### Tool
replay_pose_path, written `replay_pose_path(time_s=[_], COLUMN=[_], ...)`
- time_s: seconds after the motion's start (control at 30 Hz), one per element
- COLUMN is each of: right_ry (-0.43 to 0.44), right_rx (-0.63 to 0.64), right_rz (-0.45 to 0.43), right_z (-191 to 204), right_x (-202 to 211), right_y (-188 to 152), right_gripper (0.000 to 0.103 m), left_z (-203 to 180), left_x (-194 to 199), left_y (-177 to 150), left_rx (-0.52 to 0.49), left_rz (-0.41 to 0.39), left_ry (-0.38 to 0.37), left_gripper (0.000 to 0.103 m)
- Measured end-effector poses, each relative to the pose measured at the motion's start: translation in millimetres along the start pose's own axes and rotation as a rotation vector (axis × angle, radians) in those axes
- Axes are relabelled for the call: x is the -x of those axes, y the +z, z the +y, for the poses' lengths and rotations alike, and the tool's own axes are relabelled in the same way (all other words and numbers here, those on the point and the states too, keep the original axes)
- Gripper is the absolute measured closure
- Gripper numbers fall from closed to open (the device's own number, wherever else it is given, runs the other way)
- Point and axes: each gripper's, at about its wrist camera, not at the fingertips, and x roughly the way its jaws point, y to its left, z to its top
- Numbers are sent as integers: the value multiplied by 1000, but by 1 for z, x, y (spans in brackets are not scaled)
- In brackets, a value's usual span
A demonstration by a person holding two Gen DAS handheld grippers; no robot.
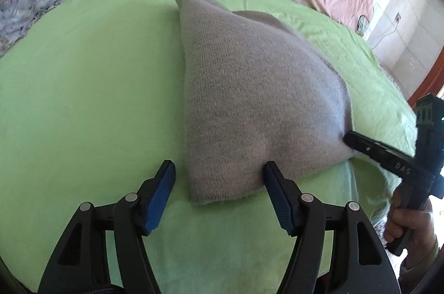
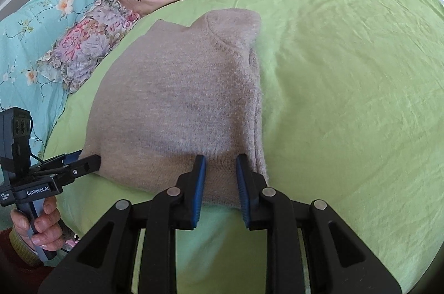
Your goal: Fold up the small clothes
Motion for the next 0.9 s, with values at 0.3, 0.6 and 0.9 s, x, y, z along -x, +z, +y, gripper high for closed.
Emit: replay_pose_path(time_s=[0.3,0.6,0.9], right_ry=[-44,-29,-14], right_rx=[12,9,19], right_rz=[-10,18,19], right_z=[16,30,39], right_x=[41,41,40], right_y=[-14,-28,-30], right_gripper=[63,54,40], left_z=[-13,-17,-12], left_x=[33,44,45], left_y=[-15,-24,-25], left_rx=[-7,-24,-12], left_rz=[10,20,39], left_ry=[167,255,283], left_gripper=[42,40,36])
